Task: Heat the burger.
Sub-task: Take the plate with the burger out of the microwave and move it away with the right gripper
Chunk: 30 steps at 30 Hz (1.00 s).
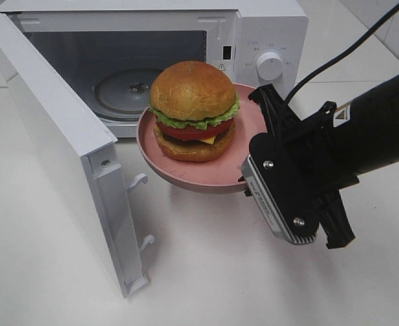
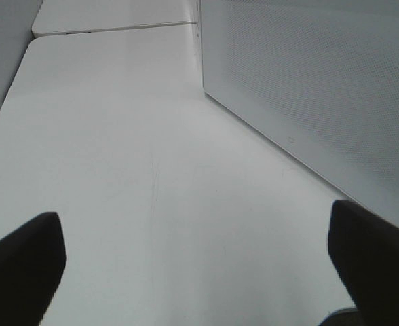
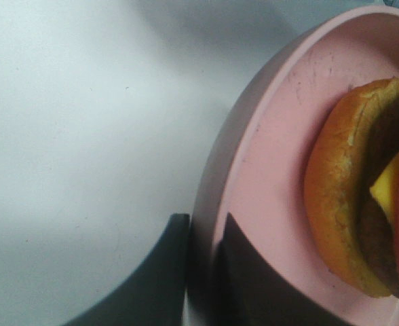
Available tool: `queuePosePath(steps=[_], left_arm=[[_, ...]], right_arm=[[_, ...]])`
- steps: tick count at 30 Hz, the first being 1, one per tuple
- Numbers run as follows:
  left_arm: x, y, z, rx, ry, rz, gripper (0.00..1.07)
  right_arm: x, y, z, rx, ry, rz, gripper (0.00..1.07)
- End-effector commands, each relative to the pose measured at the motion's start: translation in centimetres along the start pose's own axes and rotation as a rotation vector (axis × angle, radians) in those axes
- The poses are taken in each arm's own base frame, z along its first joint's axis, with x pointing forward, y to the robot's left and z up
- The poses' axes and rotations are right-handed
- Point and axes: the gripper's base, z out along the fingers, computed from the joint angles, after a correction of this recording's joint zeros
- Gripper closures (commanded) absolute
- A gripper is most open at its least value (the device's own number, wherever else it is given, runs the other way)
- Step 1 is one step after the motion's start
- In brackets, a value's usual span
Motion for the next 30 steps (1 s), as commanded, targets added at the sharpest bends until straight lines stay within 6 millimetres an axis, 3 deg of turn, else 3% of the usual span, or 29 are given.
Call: queuePosePath(steps=[1, 19, 30], left_arm=[[0.1, -0.1, -0.2, -0.002, -0.03, -0.006, 0.09], [0.1, -0.1, -0.2, -0.002, -0.03, -0.006, 0.09], [0.1, -0.1, -0.2, -0.002, -0.03, -0.006, 0.09]], right_arm=[[0.0, -0.3, -1.2, 0.089, 0.01, 0.015, 1.07], [0.1, 3.6, -5.1, 0.121, 0.043, 0.075, 1.07], [0.7, 4.4, -7.1, 0.132, 0.132, 0.14, 1.07]])
